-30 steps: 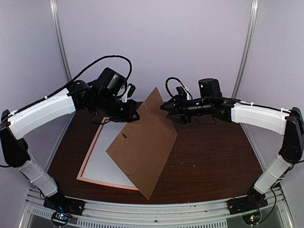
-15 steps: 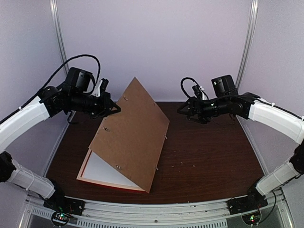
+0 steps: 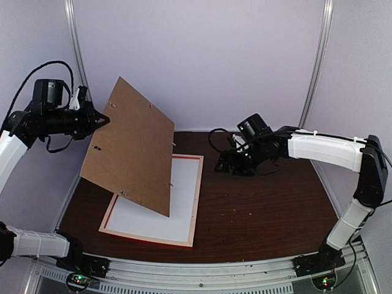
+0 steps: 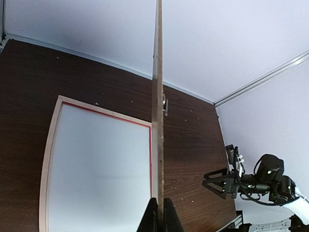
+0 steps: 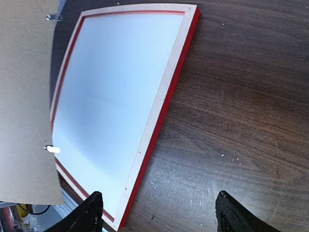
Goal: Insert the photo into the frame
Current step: Move the frame body to the center of the board.
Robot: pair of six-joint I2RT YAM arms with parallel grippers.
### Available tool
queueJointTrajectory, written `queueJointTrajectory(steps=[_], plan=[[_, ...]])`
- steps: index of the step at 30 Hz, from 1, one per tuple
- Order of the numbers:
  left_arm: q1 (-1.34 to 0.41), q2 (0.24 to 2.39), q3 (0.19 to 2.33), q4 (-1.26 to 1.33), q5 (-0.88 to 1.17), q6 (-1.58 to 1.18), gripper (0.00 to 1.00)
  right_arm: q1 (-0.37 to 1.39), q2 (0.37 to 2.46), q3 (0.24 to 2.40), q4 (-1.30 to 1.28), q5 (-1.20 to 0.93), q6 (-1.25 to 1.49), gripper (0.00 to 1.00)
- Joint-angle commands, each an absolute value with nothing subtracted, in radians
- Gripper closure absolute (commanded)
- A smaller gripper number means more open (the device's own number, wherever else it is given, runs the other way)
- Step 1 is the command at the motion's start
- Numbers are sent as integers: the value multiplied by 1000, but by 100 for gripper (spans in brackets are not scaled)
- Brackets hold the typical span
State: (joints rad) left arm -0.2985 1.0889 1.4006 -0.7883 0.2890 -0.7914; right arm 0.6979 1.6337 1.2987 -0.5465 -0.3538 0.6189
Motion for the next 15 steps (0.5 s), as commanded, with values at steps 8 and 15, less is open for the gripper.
queueJointTrajectory(steps=[8,15], plan=[[-252,1083,1507,-760,299,-732,100,851,1987,1573,-636,-167,608,25],[-252,1086,1491,-746,307,-731,100,881,2112,1650,-637,-180,616,27]])
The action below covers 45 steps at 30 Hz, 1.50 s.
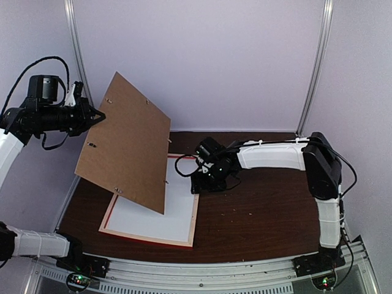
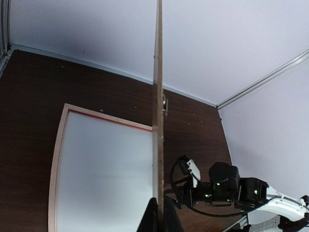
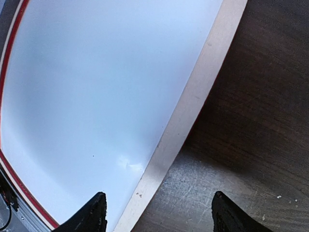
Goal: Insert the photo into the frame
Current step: Move the frame body to the center of the board.
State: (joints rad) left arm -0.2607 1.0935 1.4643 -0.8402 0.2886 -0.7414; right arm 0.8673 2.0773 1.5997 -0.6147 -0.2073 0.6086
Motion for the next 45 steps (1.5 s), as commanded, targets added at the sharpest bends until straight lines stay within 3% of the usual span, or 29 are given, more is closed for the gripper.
queueJointTrajectory(steps=[1,23,36,45], plan=[[-252,1086,1489,-745,306,-731,100,883,2121,1654,-632,-185,616,27],[-252,1096,1425,-701,327,-741,100,908,2196,1663,-625,-193,604,40],[-252,1098,1383,-661,362,-757,100,898,2160,1620,-691,-117,601,62],[-252,1071,1290,-545,424,-836,100,857,2035,1460,-676,-74,627,69]])
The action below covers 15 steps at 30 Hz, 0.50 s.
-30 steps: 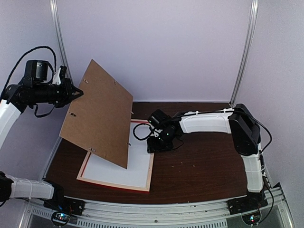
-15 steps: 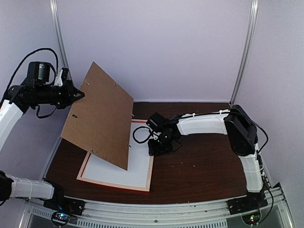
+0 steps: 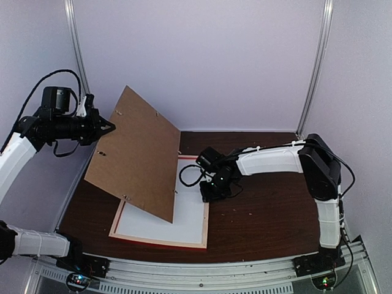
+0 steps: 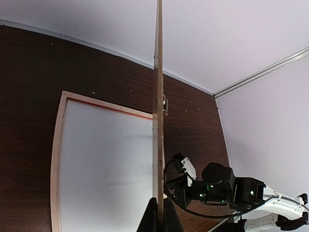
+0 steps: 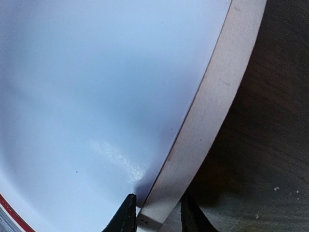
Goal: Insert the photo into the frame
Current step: Move the frame body to the center of the board.
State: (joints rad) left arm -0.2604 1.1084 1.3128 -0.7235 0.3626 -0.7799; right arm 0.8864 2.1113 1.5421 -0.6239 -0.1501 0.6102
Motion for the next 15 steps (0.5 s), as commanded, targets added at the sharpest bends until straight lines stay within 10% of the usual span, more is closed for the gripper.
queueJointTrajectory(steps=[1,15], plan=[[-252,1065,1275,-532,427,-847,100,851,2017,1439,-672,-70,629,69],[-280,941,921,-192,413,-1144,100,736,1793,1230,-651,-81,573,64]])
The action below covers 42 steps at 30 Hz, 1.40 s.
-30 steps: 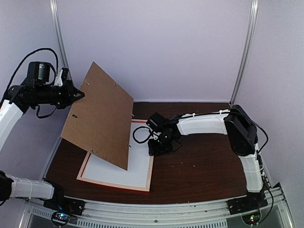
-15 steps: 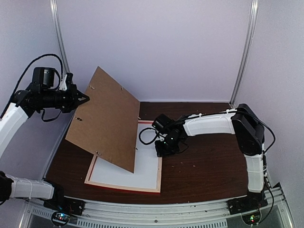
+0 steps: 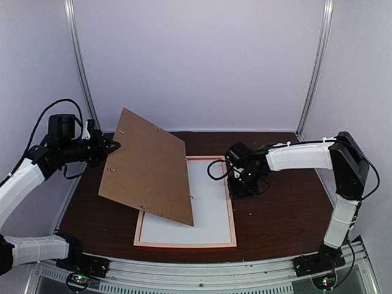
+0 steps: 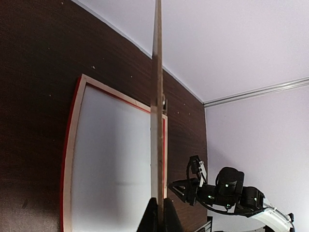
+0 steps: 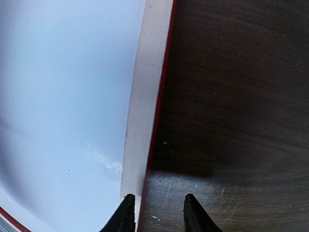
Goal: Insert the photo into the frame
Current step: Move the frame body to the center of the board, then move the backboard to the frame body.
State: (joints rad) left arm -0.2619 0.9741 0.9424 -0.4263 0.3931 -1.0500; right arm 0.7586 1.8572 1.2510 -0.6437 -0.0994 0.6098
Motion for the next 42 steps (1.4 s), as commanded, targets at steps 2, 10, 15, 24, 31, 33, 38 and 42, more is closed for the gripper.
queueJointTrajectory(steps=[2,10,15,24,31,33,38,42], plan=[[-300,945,899,-159,407,-1156,100,730,1762,1228,-657,-91,555,57],[-414,968,801,54,348,-1203,100,677,1639,1226,-665,-165,524,42],[-472,1022,772,126,339,-1209,100,634,1598,1210,-674,-201,495,41],[-522,1098,677,289,300,-1267,100,597,1563,1190,-692,-224,459,38],[-554,1152,644,356,301,-1311,100,592,1587,1183,-675,-235,460,38],[-559,1151,639,357,290,-1314,100,592,1595,1191,-668,-244,457,38],[-568,1152,634,360,279,-1321,100,592,1624,1215,-649,-282,449,37],[-577,1162,627,376,276,-1338,100,591,1643,1226,-647,-288,446,36]])
